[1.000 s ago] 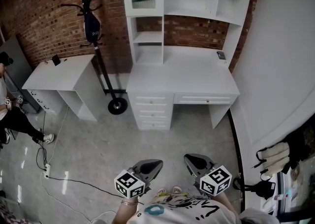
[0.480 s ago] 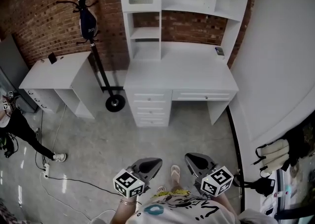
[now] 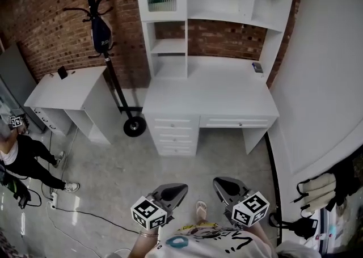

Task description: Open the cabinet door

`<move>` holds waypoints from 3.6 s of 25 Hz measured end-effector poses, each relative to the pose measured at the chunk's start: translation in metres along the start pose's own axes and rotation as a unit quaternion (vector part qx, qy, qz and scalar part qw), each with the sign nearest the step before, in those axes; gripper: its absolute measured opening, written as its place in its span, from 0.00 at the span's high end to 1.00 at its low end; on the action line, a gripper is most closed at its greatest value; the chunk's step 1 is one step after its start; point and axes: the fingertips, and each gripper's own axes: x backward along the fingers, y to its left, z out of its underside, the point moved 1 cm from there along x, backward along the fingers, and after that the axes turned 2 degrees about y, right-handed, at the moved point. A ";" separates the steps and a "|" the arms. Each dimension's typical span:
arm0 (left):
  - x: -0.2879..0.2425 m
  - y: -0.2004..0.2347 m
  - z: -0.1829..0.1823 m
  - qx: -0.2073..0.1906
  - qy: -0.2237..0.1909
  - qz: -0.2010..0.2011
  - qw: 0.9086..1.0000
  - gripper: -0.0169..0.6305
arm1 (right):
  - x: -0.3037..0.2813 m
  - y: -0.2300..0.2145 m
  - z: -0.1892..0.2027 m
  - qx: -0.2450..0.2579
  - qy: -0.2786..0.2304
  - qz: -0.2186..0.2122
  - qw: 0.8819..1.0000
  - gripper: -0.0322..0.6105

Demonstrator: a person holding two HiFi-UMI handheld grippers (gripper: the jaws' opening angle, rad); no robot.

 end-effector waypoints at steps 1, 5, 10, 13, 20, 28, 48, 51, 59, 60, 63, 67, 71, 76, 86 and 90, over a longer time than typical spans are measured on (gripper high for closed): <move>-0.006 0.006 -0.004 0.000 -0.002 -0.003 1.000 0.95 | -0.004 -0.007 -0.004 0.001 0.000 -0.004 1.000 0.90; -0.034 0.029 -0.017 0.000 -0.009 -0.013 1.000 0.95 | -0.023 -0.035 -0.022 0.011 -0.003 -0.018 1.000 0.90; -0.069 0.054 -0.041 -0.006 -0.019 -0.021 1.000 0.95 | -0.040 -0.070 -0.045 0.021 -0.009 -0.033 0.999 0.90; -0.089 0.061 -0.052 -0.012 -0.022 -0.023 0.999 0.95 | -0.044 -0.091 -0.048 0.019 -0.006 -0.038 0.999 0.90; -0.123 0.080 -0.055 -0.006 -0.028 -0.040 0.999 0.95 | -0.055 -0.127 -0.049 0.014 0.000 -0.051 0.999 0.90; -0.149 0.094 -0.062 0.001 -0.025 -0.050 0.998 0.95 | -0.063 -0.159 -0.053 0.004 0.005 -0.057 0.998 0.90; -0.185 0.202 -0.113 -0.018 -0.029 -0.032 0.999 0.95 | -0.162 -0.211 -0.106 0.006 -0.007 -0.051 0.999 0.90; -0.183 0.220 -0.122 -0.020 -0.029 -0.027 0.999 0.95 | -0.182 -0.213 -0.116 0.008 -0.009 -0.049 0.999 0.90; -0.175 0.265 -0.135 -0.027 -0.021 -0.012 0.999 0.95 | -0.225 -0.215 -0.130 0.006 -0.015 -0.034 0.999 0.90; -0.173 0.270 -0.136 -0.028 -0.022 -0.011 0.999 0.95 | -0.231 -0.215 -0.130 0.005 -0.016 -0.031 0.999 0.90; -0.166 0.287 -0.139 -0.031 -0.025 -0.013 0.999 0.95 | -0.248 -0.215 -0.131 0.000 -0.016 -0.024 1.000 0.90; -0.158 0.311 -0.140 -0.030 -0.028 -0.023 0.999 0.95 | -0.271 -0.207 -0.136 -0.001 -0.020 -0.026 0.999 0.90; -0.160 0.324 -0.143 -0.024 -0.030 -0.030 0.999 0.95 | -0.280 -0.210 -0.142 0.006 -0.019 -0.019 1.000 0.90; -0.166 0.342 -0.145 -0.012 -0.035 -0.039 0.999 0.95 | -0.291 -0.220 -0.146 0.003 -0.020 -0.018 1.000 0.90; -0.202 0.387 -0.168 -0.015 -0.040 -0.044 0.998 0.95 | -0.332 -0.270 -0.168 0.000 -0.030 -0.035 0.999 0.90; -0.224 0.411 -0.191 -0.025 -0.053 -0.046 0.997 0.95 | -0.351 -0.294 -0.190 0.015 -0.040 -0.047 0.998 0.90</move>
